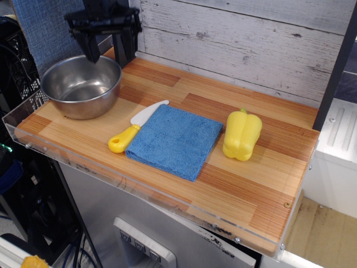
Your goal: Put the pot on the cloth.
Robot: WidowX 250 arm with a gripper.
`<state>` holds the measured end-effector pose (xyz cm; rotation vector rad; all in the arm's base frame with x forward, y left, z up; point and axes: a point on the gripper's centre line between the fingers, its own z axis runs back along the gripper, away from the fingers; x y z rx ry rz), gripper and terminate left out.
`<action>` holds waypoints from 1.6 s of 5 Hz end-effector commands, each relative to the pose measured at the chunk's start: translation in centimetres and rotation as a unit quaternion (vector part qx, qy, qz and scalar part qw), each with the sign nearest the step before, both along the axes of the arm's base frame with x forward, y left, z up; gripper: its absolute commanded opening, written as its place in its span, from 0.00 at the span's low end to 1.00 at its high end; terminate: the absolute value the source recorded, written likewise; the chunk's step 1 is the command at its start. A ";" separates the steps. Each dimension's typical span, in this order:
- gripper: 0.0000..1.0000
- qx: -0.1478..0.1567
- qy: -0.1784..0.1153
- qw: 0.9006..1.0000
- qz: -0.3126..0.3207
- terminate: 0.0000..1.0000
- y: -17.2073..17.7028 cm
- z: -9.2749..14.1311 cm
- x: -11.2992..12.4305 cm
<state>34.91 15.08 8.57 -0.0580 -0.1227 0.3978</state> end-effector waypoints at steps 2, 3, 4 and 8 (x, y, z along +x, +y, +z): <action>1.00 0.026 0.039 0.999 -0.025 0.00 -0.4 -3.9 -1.2; 1.00 0.029 0.049 0.998 -0.030 0.00 -0.4 -5.4 -1.1; 0.00 0.023 0.038 0.999 -0.030 0.00 -0.3 -4.7 -1.1; 0.00 0.019 -0.032 0.999 0.038 0.00 -2.8 3.1 -4.5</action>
